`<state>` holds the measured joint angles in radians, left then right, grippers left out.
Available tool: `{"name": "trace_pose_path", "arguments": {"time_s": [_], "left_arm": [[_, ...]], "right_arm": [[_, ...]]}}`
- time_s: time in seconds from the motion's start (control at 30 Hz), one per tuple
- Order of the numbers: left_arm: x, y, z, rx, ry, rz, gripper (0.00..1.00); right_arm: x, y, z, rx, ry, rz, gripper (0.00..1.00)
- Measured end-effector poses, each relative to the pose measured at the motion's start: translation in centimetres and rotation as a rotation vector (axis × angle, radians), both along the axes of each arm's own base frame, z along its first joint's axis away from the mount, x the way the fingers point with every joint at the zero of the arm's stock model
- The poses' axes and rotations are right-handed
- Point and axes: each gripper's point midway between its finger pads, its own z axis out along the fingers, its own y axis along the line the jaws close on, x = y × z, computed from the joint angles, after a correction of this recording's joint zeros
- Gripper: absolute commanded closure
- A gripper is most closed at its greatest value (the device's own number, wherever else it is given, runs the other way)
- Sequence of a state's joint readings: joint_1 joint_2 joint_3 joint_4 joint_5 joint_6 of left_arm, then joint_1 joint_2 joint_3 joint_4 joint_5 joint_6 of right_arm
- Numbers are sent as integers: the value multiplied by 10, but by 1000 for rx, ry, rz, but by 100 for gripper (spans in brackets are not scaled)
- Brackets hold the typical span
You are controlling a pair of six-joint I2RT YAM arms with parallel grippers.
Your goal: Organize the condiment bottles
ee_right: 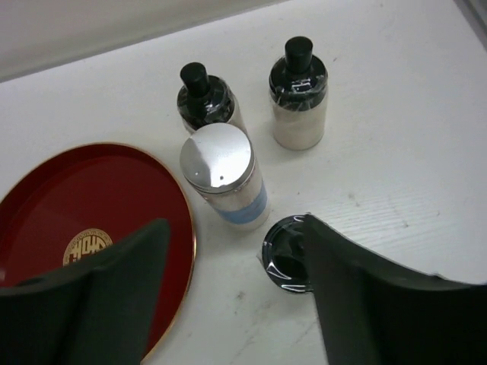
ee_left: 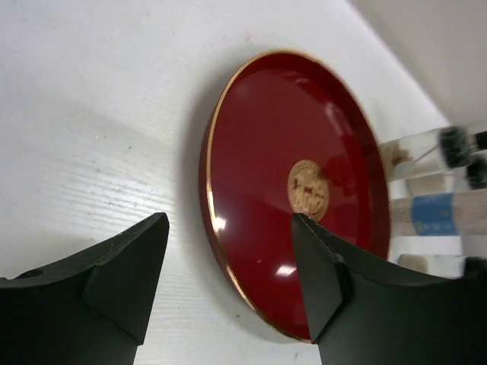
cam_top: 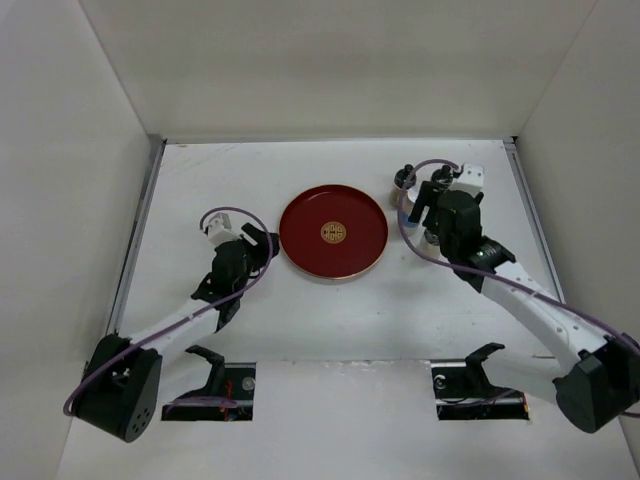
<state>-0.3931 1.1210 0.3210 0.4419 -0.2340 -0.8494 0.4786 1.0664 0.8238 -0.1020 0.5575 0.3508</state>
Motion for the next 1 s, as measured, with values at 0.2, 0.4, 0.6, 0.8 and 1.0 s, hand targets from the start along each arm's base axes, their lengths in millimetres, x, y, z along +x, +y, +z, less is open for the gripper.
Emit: {"name": "trace_pose_path", "arguments": {"time_s": [0.2,0.4,0.6,0.8,1.0], "left_arm": [[-8,-2,47,-68,-146,21,36],[-14,2,62,-85,-194,35,36],[-19,5,35,-57,-138,35,36],[-19,4,33,-57,-136,31,36],[-19,5,32,-59,-140,33,36]], "right_arm": [[23,13,-24,-65,89,49,0],[51,11,-43,-119,156,39,0],[72,15,-57,-155,201,49,2],[91,23,-63,-167,218,62,15],[92,21,-66,-159,226,51,9]]}}
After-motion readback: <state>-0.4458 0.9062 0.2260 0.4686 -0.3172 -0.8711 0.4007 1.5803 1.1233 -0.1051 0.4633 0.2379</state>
